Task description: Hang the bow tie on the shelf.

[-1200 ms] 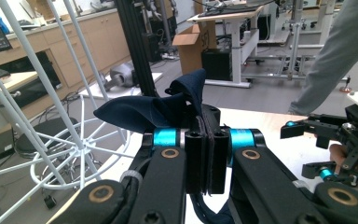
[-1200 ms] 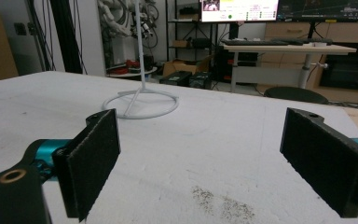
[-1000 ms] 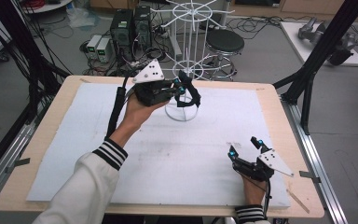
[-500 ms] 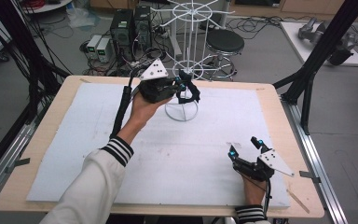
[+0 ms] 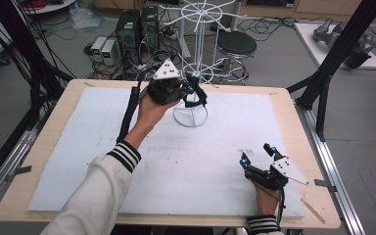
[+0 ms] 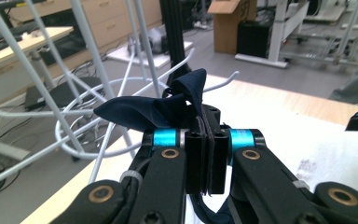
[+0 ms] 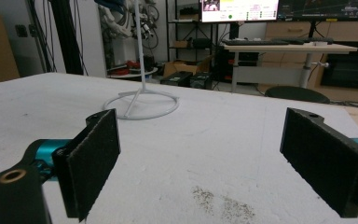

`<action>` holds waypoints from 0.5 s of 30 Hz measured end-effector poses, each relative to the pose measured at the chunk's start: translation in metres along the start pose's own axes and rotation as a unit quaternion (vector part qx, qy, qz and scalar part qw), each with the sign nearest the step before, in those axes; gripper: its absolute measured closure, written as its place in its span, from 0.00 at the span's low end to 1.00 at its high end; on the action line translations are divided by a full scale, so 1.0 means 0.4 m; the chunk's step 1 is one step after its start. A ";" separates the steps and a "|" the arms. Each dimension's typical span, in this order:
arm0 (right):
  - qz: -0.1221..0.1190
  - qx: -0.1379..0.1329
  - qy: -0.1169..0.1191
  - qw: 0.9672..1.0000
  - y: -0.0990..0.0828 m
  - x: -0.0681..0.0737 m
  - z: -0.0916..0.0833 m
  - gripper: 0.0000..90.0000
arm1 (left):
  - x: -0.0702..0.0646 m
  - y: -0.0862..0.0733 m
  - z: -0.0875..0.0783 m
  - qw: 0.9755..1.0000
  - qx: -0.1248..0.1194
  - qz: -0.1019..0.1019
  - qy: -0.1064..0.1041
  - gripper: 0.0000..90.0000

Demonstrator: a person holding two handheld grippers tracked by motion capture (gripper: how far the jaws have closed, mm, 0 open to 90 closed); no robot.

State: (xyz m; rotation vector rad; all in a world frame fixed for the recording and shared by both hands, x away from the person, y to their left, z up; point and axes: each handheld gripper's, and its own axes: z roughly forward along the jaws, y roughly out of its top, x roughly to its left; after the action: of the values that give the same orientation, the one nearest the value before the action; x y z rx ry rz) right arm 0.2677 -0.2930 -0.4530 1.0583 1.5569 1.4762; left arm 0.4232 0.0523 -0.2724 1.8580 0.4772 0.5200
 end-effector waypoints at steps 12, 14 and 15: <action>0.001 0.000 0.001 1.000 0.000 0.000 0.000 0.12 | 0.007 -0.005 0.003 1.000 0.020 -0.003 0.014 0.95; 0.001 -0.001 0.000 1.000 0.000 0.000 0.000 0.12 | 0.007 -0.005 0.003 1.000 0.023 -0.003 0.017 0.95; 0.001 0.000 0.001 1.000 0.000 0.000 0.000 0.12 | 0.007 -0.005 0.003 1.000 0.025 -0.004 0.017 0.95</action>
State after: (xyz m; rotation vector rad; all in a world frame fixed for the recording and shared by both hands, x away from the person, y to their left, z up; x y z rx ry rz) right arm 0.2677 -0.2929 -0.4530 1.0580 1.5567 1.4784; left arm 0.4261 0.0535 -0.2744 1.8970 0.5254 0.5397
